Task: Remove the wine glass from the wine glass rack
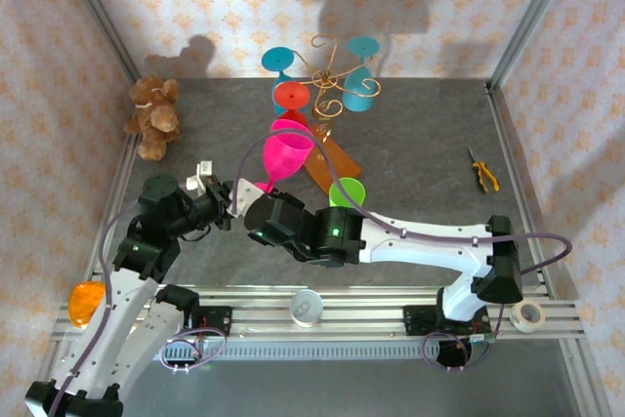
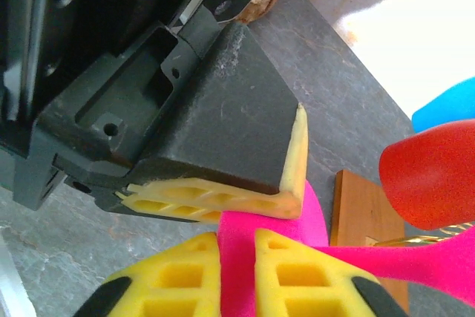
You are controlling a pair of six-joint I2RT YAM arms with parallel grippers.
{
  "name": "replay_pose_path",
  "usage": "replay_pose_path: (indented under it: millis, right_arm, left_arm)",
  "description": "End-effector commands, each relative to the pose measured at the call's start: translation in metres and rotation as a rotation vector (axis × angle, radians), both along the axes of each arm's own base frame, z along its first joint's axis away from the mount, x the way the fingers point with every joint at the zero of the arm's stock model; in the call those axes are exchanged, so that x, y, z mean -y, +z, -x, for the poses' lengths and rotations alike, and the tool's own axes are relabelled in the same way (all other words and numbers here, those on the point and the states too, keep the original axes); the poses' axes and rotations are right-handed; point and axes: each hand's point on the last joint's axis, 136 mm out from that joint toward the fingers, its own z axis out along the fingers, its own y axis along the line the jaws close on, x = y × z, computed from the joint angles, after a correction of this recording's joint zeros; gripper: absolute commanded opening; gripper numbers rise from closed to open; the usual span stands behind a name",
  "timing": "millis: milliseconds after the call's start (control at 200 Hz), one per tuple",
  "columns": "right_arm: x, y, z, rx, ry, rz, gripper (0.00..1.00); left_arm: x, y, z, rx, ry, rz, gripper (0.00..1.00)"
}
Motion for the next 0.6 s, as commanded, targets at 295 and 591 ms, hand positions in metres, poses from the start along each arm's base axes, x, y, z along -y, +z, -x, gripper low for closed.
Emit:
replay_pose_path:
  millis: [295,591]
  right_arm:
    - [0.010,0.070,0.007,-0.016,-0.023,-0.213,0.24]
    - [0.015,0.117,0.020,-0.144,-0.016,-0.338,0.29]
  left_arm:
    - [-0.009,-0.007,-0.007,0.051,0.064,-0.014,0.00]
    - [-0.010,-0.007,-0.005,0.100,0.067,-0.024,0.00]
